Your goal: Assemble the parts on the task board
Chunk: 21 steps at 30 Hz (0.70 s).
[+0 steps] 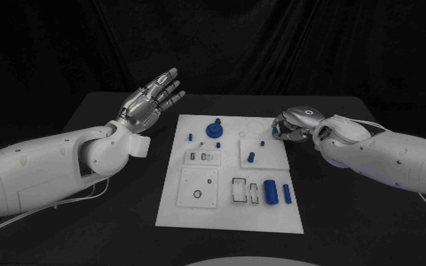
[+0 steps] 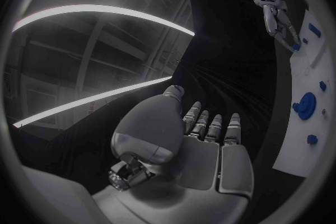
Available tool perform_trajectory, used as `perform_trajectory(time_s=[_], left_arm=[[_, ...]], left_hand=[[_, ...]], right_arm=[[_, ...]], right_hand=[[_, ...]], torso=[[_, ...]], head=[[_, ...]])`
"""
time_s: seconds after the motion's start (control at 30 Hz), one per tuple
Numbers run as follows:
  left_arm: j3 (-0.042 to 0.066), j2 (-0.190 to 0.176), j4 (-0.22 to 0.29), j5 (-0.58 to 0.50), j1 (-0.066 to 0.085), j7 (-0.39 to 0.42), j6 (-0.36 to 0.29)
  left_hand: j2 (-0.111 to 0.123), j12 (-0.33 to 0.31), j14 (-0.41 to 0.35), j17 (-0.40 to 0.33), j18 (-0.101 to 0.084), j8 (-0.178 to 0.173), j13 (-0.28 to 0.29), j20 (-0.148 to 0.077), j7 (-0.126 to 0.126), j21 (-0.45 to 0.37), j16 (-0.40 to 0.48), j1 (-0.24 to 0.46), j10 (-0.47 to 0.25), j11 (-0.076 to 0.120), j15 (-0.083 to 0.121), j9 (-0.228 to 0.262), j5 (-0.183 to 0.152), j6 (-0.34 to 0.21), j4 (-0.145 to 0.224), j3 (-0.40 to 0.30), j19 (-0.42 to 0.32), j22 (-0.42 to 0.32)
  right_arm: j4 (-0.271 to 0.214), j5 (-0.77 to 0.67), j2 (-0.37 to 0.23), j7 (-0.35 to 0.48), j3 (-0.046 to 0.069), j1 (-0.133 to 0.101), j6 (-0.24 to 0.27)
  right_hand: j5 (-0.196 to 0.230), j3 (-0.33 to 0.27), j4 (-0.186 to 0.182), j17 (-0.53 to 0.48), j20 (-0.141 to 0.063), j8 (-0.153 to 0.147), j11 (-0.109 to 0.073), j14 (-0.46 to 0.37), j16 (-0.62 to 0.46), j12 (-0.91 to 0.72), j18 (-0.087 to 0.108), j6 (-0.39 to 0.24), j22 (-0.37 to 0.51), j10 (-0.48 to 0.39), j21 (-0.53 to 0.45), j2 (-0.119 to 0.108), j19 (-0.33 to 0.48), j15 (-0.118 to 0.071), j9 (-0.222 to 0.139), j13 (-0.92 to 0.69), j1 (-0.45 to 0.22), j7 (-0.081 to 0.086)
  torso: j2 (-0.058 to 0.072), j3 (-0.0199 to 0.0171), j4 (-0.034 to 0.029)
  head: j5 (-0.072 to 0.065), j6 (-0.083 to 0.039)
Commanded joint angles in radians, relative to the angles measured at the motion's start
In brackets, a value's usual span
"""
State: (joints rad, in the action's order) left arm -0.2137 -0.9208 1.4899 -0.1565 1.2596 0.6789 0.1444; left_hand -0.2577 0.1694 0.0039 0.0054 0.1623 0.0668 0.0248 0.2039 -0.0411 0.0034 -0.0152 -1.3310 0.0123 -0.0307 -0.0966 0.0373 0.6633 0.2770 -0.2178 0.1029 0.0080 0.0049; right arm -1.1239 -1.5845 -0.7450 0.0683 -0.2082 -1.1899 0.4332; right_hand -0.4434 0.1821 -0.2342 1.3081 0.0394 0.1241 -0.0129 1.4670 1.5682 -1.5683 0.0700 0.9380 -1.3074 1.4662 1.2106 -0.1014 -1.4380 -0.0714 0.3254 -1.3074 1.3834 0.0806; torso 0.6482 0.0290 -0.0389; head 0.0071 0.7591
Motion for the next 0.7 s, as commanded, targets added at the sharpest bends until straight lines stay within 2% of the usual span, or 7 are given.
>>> perform_trajectory(time_s=[0.03, 0.27, 0.37, 0.5, 0.7], left_arm=[[0.001, 0.001, 0.002, 0.001, -0.002, 0.047, 0.015], [0.001, 0.001, 0.001, 0.001, -0.002, 0.045, 0.019], [0.001, 0.002, 0.0, 0.001, -0.003, 0.044, 0.02], [0.001, 0.003, -0.002, 0.001, -0.003, 0.042, 0.022], [0.001, 0.003, -0.008, 0.001, -0.004, 0.034, 0.019]], left_hand=[[0.0, 0.005, 0.001, 0.001, 0.013, 0.003, 0.001, 0.006, -0.003, 0.002, -0.006, -0.013, 0.001, -0.004, -0.008, 0.001, 0.005, -0.004, 0.002, -0.005, -0.001, 0.0], [0.0, 0.005, 0.001, 0.001, 0.013, 0.003, 0.001, 0.006, -0.003, 0.002, -0.006, -0.013, 0.001, -0.004, -0.008, 0.001, 0.005, -0.004, 0.002, -0.005, -0.001, 0.0], [0.0, 0.005, 0.001, 0.001, 0.013, 0.003, 0.001, 0.007, -0.004, 0.002, -0.006, -0.014, 0.001, -0.005, -0.009, 0.001, 0.006, -0.005, 0.003, -0.005, -0.001, 0.0], [0.0, 0.005, 0.001, 0.001, 0.013, 0.003, 0.001, 0.007, -0.004, 0.002, -0.006, -0.014, 0.001, -0.005, -0.009, 0.001, 0.006, -0.005, 0.003, -0.005, -0.001, 0.0], [0.0, 0.005, 0.001, 0.001, 0.013, 0.003, 0.001, 0.007, -0.004, 0.002, -0.006, -0.014, 0.001, -0.005, -0.009, 0.001, 0.006, -0.005, 0.003, -0.005, -0.001, 0.0]], right_arm=[[0.001, -0.002, 0.001, -0.001, 0.0, 0.002, -0.003], [-0.008, -0.001, -0.004, 0.002, 0.001, 0.002, 0.02], [-0.022, -0.001, -0.012, 0.0, 0.001, 0.002, 0.04], [-0.071, -0.001, -0.032, -0.007, 0.001, -0.011, 0.075], [-0.174, -0.002, -0.055, -0.058, 0.001, -0.055, 0.103]], right_hand=[[0.014, -0.001, 0.008, 0.263, 0.001, 0.009, 0.008, 0.104, 0.003, -0.002, 0.003, 0.012, -0.167, 0.105, -0.006, -0.001, 0.006, -0.001, 0.01, -0.263, 0.009, -0.001], [0.026, -0.003, 0.022, 0.263, 0.0, 0.039, 0.007, 0.104, 0.003, -0.002, 0.003, 0.04, -0.167, 0.105, -0.006, 0.005, 0.006, -0.002, 0.039, -0.263, 0.011, -0.007], [0.03, -0.004, 0.027, 0.263, 0.001, 0.054, 0.01, 0.104, 0.003, -0.002, 0.003, 0.053, -0.167, 0.105, -0.008, 0.009, 0.007, 0.0, 0.051, -0.263, 0.012, -0.008], [0.035, -0.005, 0.029, 0.263, 0.002, 0.06, 0.012, 0.104, 0.003, -0.002, 0.003, 0.057, -0.166, 0.105, -0.009, 0.009, 0.007, 0.002, 0.057, -0.263, 0.013, -0.008], [0.045, -0.007, 0.031, 0.263, 0.003, 0.065, 0.013, 0.104, 0.003, -0.002, 0.003, 0.058, -0.166, 0.105, -0.012, 0.008, 0.007, 0.004, 0.063, -0.263, 0.013, -0.007]], torso=[[0.0, -0.0002, 0.0], [0.0, -0.0001, -0.0004], [0.0, 0.0, -0.0002], [0.0, 0.0, 0.0], [-0.001, -0.0001, 0.0009]], head=[[0.0, 0.002], [-0.001, 0.003], [0.0, 0.0], [0.005, 0.0], [0.006, 0.004]])
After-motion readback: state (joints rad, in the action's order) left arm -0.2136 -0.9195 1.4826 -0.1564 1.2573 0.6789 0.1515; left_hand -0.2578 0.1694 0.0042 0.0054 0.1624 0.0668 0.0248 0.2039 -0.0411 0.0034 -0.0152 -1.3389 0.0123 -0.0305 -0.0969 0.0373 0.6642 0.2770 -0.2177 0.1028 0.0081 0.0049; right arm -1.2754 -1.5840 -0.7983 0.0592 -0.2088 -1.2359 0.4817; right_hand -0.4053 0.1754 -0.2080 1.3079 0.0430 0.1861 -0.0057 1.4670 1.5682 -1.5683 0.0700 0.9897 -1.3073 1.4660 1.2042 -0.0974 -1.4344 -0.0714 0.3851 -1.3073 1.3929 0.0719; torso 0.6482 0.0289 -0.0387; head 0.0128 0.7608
